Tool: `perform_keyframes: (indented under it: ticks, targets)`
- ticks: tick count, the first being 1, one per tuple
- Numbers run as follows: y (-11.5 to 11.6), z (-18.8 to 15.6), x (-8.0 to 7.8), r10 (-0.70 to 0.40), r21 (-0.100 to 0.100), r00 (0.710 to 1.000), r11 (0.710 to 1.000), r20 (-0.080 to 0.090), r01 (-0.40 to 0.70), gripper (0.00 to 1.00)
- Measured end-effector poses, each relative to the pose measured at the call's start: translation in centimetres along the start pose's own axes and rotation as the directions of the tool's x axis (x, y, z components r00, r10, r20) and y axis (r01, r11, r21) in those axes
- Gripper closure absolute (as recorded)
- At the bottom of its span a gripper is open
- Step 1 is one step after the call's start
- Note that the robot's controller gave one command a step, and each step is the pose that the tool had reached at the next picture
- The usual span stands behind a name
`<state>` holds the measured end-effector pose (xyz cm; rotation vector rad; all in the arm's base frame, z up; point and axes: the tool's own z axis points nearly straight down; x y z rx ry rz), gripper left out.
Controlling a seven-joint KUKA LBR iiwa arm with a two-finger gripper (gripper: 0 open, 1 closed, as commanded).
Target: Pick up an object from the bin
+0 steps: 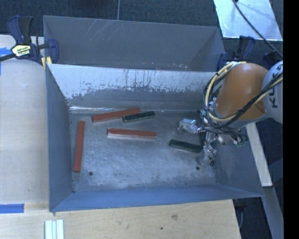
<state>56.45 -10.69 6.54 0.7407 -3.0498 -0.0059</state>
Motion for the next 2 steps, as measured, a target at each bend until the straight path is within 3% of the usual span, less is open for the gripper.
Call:
perform_keyframes:
  ticks: [1, 2]
  targets:
    - [-0.2, -0.6, -0.2, 0.000, 0.007, 1.000, 1.000, 0.008, 0.000, 1.00]
    - [-2.2, -14.3, -1.4, -0.018, 0.013, 1.000, 1.000, 0.013, 0.018, 1.00]
